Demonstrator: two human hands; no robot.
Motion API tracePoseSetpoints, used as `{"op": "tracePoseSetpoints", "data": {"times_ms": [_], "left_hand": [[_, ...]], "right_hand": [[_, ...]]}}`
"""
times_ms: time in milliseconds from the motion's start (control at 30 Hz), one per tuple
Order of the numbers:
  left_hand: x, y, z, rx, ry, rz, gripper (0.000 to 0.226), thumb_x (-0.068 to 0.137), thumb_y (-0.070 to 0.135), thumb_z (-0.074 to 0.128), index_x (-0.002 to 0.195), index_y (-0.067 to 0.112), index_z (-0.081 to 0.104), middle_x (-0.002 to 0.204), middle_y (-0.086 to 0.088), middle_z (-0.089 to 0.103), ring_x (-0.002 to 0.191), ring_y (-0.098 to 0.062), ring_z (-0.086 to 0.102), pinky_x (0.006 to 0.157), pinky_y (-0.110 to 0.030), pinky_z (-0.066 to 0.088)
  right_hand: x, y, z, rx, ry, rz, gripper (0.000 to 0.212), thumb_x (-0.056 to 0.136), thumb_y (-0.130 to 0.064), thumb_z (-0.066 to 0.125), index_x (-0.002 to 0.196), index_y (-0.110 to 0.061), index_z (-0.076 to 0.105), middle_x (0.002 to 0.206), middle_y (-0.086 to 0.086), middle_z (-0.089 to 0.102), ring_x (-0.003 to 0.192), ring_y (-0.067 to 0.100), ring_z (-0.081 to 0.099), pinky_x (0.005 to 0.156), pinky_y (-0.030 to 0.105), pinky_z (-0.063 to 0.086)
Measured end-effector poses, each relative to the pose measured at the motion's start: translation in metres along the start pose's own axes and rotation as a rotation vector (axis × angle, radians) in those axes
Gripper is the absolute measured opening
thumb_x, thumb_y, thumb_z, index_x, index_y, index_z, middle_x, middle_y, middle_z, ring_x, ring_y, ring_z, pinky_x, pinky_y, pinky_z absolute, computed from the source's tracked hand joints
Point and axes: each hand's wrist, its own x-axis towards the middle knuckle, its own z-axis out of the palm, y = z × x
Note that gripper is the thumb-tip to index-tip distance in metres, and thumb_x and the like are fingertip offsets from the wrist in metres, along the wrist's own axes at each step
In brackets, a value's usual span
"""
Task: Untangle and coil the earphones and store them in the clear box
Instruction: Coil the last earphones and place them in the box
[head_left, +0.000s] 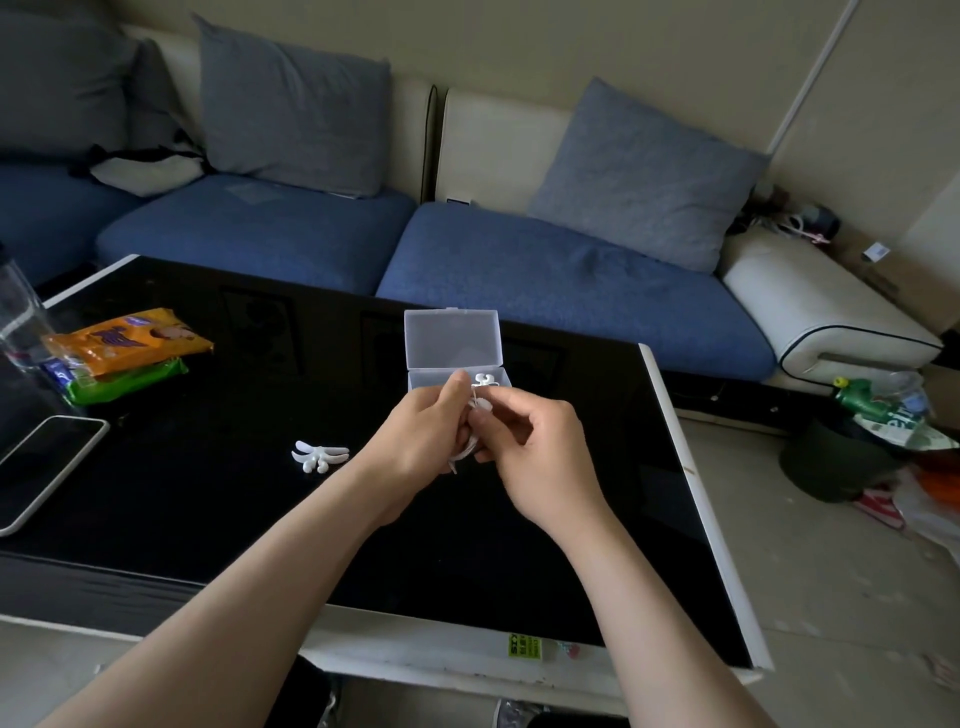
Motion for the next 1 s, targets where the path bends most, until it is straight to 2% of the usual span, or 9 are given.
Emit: {"op": "tracePoseSetpoints", "data": {"times_ms": [100, 167, 300, 367, 467, 600, 833, 933, 1000], "left_hand": [[0.005, -0.006, 0.001, 0.048, 0.081, 0.021, 0.056, 0.114, 0.046, 0.036, 0.078, 0.015, 0.067, 0.058, 0.011, 0.059, 0.054, 0.000, 0.054, 0.060, -0.023, 0.044], [0.007, -0.008, 0.000, 0.040, 0.092, 0.031, 0.056, 0.113, 0.047, 0.037, 0.083, 0.014, 0.070, 0.062, 0.011, 0.062, 0.057, 0.000, 0.056, 0.063, -0.024, 0.047], [0.013, -0.019, -0.005, 0.030, 0.125, 0.030, 0.057, 0.112, 0.049, 0.040, 0.080, 0.012, 0.069, 0.072, 0.001, 0.064, 0.069, -0.011, 0.058, 0.073, -0.034, 0.047], [0.017, -0.023, -0.007, 0.019, 0.135, 0.016, 0.058, 0.112, 0.050, 0.041, 0.081, 0.009, 0.069, 0.074, 0.000, 0.065, 0.070, -0.010, 0.058, 0.073, -0.032, 0.046], [0.020, -0.024, -0.014, -0.022, 0.152, -0.003, 0.056, 0.112, 0.046, 0.041, 0.087, 0.008, 0.073, 0.071, 0.006, 0.067, 0.062, 0.000, 0.058, 0.062, -0.016, 0.046], [0.024, -0.024, -0.025, -0.044, 0.160, 0.045, 0.051, 0.115, 0.041, 0.037, 0.090, 0.013, 0.072, 0.068, 0.013, 0.069, 0.060, 0.006, 0.059, 0.057, -0.010, 0.045], [0.032, -0.024, -0.035, -0.176, 0.155, -0.041, 0.054, 0.114, 0.048, 0.034, 0.105, 0.015, 0.076, 0.091, 0.006, 0.080, 0.090, -0.010, 0.074, 0.084, -0.036, 0.048], [0.039, -0.023, -0.038, -0.202, 0.181, -0.074, 0.054, 0.114, 0.047, 0.038, 0.095, 0.013, 0.075, 0.084, 0.002, 0.075, 0.084, -0.015, 0.068, 0.075, -0.031, 0.046], [0.042, -0.023, -0.039, -0.173, 0.233, -0.082, 0.053, 0.114, 0.043, 0.041, 0.083, 0.012, 0.072, 0.070, 0.006, 0.071, 0.068, -0.004, 0.066, 0.062, -0.019, 0.049]], "right_hand": [[0.002, 0.002, 0.008, -0.141, 0.059, -0.052, 0.017, 0.106, -0.020, 0.067, 0.118, -0.018, 0.079, 0.096, -0.012, 0.078, 0.084, 0.002, 0.073, 0.075, 0.014, 0.055], [0.004, 0.000, 0.014, -0.195, 0.089, -0.065, 0.016, 0.107, -0.022, 0.065, 0.115, -0.018, 0.079, 0.099, -0.012, 0.077, 0.091, 0.000, 0.073, 0.076, 0.009, 0.053], [0.009, 0.003, 0.026, -0.269, 0.076, -0.040, 0.019, 0.110, -0.025, 0.059, 0.107, -0.016, 0.075, 0.097, -0.008, 0.076, 0.089, 0.005, 0.072, 0.075, 0.016, 0.058], [0.013, 0.006, 0.031, -0.257, 0.063, -0.023, 0.020, 0.111, -0.024, 0.057, 0.103, -0.015, 0.073, 0.093, -0.008, 0.074, 0.087, 0.007, 0.072, 0.074, 0.021, 0.059], [0.019, 0.007, 0.039, -0.240, 0.073, -0.061, 0.018, 0.110, -0.020, 0.058, 0.103, -0.014, 0.074, 0.092, -0.008, 0.074, 0.087, 0.006, 0.070, 0.073, 0.015, 0.055], [0.030, 0.007, 0.048, -0.153, 0.079, -0.079, 0.016, 0.107, -0.018, 0.065, 0.117, -0.016, 0.078, 0.097, -0.014, 0.074, 0.094, 0.002, 0.071, 0.079, 0.012, 0.054], [0.040, 0.012, 0.064, -0.119, 0.069, -0.076, 0.018, 0.104, -0.016, 0.069, 0.120, -0.018, 0.076, 0.097, -0.024, 0.071, 0.093, -0.010, 0.068, 0.077, 0.007, 0.050], [0.047, 0.017, 0.074, -0.168, 0.085, -0.056, 0.014, 0.107, -0.024, 0.065, 0.117, -0.021, 0.074, 0.097, -0.013, 0.076, 0.092, 0.001, 0.071, 0.077, 0.012, 0.051], [0.052, 0.022, 0.078, -0.198, 0.076, -0.039, 0.014, 0.108, -0.025, 0.063, 0.116, -0.022, 0.074, 0.097, -0.010, 0.077, 0.092, 0.005, 0.072, 0.081, 0.020, 0.056]]}}
